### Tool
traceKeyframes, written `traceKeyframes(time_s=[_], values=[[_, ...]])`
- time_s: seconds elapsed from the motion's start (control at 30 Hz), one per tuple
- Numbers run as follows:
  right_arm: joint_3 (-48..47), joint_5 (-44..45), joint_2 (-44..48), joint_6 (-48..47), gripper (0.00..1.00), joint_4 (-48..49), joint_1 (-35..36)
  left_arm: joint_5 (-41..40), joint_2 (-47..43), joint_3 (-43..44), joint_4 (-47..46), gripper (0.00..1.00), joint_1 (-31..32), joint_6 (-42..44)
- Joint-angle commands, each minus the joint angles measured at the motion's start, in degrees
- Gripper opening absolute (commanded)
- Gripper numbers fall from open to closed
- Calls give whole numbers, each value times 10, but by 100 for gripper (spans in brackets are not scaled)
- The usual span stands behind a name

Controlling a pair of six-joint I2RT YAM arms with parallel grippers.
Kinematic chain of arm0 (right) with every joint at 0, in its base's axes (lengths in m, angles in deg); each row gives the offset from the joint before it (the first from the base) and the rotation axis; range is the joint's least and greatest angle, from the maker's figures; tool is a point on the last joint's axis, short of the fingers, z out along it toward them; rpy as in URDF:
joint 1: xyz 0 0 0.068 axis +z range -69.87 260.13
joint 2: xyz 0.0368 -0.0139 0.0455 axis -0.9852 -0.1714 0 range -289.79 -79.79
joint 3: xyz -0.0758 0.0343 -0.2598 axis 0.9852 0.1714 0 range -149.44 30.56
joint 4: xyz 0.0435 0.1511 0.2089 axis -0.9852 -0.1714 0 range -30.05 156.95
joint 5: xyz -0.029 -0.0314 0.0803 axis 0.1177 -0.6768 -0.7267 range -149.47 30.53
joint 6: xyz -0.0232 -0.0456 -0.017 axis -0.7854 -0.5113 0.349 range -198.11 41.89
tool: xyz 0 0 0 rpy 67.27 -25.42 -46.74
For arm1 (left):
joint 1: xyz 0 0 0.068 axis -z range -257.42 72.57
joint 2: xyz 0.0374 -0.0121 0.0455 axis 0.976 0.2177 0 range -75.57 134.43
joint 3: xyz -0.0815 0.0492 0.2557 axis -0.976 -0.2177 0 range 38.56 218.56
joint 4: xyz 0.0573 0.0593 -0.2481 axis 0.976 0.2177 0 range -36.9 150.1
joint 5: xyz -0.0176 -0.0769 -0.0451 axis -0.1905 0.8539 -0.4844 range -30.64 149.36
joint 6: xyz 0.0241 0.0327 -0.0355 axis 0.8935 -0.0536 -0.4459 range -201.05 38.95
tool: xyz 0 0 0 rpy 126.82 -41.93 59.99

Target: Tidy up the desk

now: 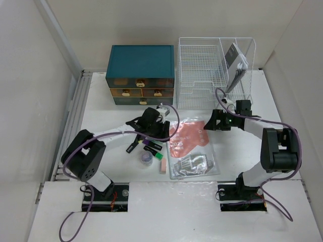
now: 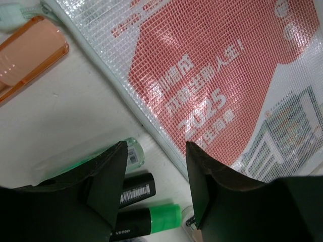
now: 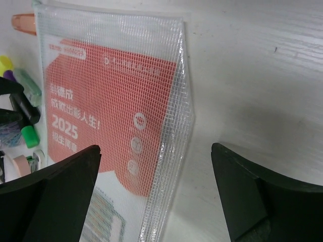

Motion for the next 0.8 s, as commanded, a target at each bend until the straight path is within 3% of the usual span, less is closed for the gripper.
traceKeyframes(time_s=[0.0,0.23,0.77], values=[[4,24,10,15,95,23,-5,-12,19,33,-14,47,14,-6],[-7,17,-36,10,92,-3,0,-12,57,59,-14,47,24,-6],[-40,-11,-77,-7,91,-59,86,11,107,102,-2,48,29,0]])
